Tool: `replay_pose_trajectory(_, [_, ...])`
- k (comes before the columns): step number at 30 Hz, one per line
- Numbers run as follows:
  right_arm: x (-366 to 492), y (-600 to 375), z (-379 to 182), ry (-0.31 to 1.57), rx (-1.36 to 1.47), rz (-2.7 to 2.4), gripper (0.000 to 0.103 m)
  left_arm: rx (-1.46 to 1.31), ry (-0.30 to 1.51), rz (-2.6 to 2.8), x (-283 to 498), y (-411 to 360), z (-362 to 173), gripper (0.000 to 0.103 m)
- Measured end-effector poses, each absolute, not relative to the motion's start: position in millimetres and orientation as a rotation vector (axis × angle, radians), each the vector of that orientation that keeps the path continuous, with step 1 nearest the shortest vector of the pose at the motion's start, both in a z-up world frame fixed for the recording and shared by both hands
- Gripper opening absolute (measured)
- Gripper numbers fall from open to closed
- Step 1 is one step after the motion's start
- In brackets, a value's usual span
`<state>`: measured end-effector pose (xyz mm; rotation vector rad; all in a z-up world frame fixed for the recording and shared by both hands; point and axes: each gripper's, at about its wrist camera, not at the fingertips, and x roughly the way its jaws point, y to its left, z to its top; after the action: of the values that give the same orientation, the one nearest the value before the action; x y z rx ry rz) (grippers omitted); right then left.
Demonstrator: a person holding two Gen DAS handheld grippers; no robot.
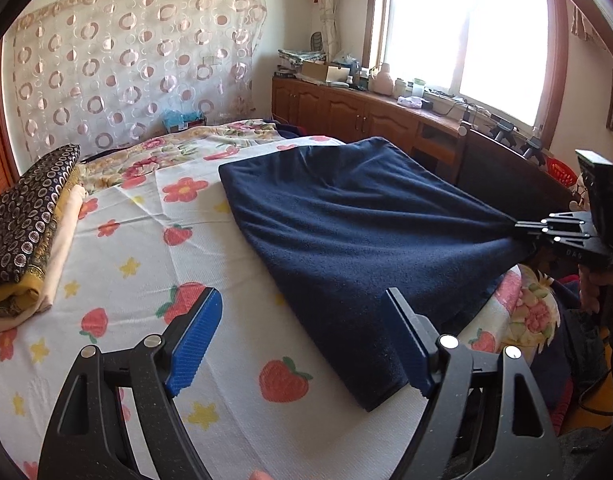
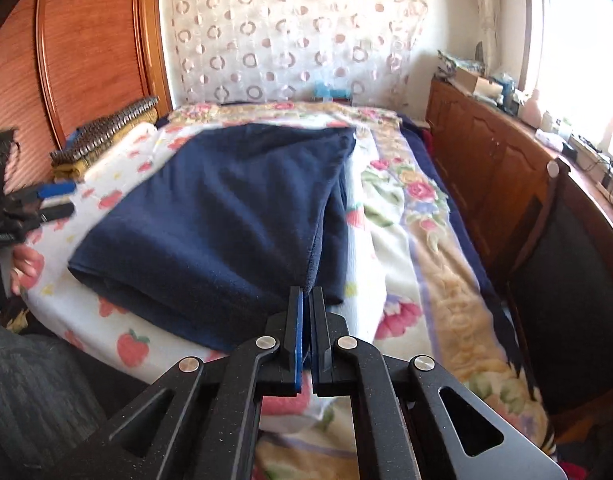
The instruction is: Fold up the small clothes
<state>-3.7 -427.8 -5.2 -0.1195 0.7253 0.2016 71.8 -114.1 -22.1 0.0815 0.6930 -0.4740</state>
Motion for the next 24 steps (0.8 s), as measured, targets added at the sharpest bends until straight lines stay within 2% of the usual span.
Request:
replay_pose_trajectory(9, [13,-408,-10,0.745,-0.104,0.190,0.002,0.089,0.770,-0.467,82,-118,-44,0.082])
replay_pose_trajectory(11, [16,-392,-18,0.738,-0.107,0.179,0.008,0.092,0.780,-0.471,83,-119,-46,0.082])
replay_pose_trajectory(18, [24,-384,-29,0.737,-0.086,0.147,0.009,0.098,0.808,-0.498,79,-125,-53,0.082])
replay_pose_trajectory(19, [24,-383,-29,0.736,-0.087,0.143,0.010,0.093,0.808,-0.506,79,-125,-52,0.078])
replay_pose_trajectory(20, [23,-384,-29,0.735,-0.086,0.143,0.010,0.090,0.805,-0.517,77,-125,-51,0.061])
replay_pose_trajectory(21, [23,-384,-29,0.734,-0.084,0.144,0.010,0.084,0.806,-0.534,77,-125,-50,0.050])
replay_pose_trajectory(22, [23,-384,-30,0.733,-0.080,0.144,0.011,0.079,0.814,-0.559,76,-126,-50,0.028])
replay_pose_trajectory(23, [23,-385,-30,0.733,-0.076,0.144,0.013,0.084,0.816,-0.578,75,-128,-50,0.020])
replay_pose_trajectory(24, [23,-385,-30,0.733,-0.074,0.146,0.013,0.087,0.810,-0.580,73,-129,-49,0.020])
